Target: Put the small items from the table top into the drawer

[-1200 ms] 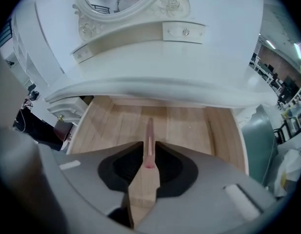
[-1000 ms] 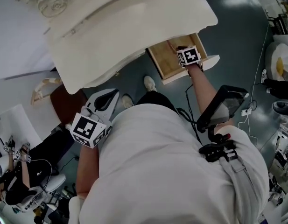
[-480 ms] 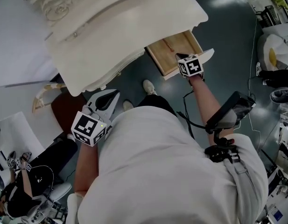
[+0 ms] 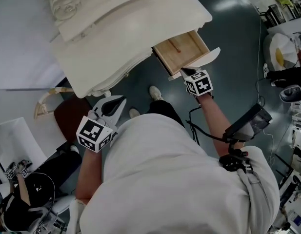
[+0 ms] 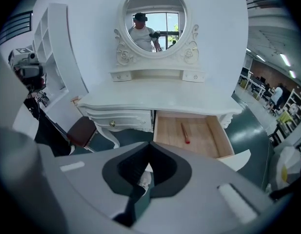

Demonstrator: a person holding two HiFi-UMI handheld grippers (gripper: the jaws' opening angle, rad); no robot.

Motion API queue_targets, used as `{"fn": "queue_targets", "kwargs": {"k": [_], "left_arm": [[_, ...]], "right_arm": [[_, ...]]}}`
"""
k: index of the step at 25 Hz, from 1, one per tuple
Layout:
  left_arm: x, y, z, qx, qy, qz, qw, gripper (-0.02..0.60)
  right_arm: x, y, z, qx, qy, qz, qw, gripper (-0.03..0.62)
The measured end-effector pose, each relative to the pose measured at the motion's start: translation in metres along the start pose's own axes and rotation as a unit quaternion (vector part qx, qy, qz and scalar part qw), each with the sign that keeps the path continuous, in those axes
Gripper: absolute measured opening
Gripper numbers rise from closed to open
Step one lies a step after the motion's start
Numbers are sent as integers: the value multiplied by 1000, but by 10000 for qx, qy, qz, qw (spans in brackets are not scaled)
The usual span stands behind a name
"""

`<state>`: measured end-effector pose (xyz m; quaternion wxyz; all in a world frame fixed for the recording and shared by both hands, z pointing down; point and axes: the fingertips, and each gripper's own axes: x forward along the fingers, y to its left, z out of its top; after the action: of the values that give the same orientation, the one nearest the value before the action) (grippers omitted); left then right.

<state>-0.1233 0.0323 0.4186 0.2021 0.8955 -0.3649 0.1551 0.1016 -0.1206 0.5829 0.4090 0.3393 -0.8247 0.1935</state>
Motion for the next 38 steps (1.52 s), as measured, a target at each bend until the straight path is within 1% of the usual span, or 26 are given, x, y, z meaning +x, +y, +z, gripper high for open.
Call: {"fn": "queue_targets", "kwargs": {"k": [5, 12, 21, 24, 29, 38], "left_arm": [[-1, -1, -9, -28, 24, -58, 10000, 0], [-23, -20, -21, -1, -18, -48, 10000, 0], [-46, -26, -35, -71, -101, 45, 9999, 0], [-44, -22, -38, -130, -97, 82, 9998, 0], [-23, -10, -36, -327, -26, 125, 9994, 0], [-36, -10, -41, -292, -52, 106, 9995, 0]], "right_arm": [[-14, 30, -2, -158, -69, 151, 9997, 1], [-46, 82, -5, -472, -249, 331, 9980, 0], [-57, 132, 1, -770, -406, 599, 9944, 0], [-53, 136, 6, -869, -404, 684, 9930, 0], [-40, 126, 15, -942, -308, 893, 9911, 0], [-42, 150, 24, -1063, -429, 948, 9889, 0]]}}
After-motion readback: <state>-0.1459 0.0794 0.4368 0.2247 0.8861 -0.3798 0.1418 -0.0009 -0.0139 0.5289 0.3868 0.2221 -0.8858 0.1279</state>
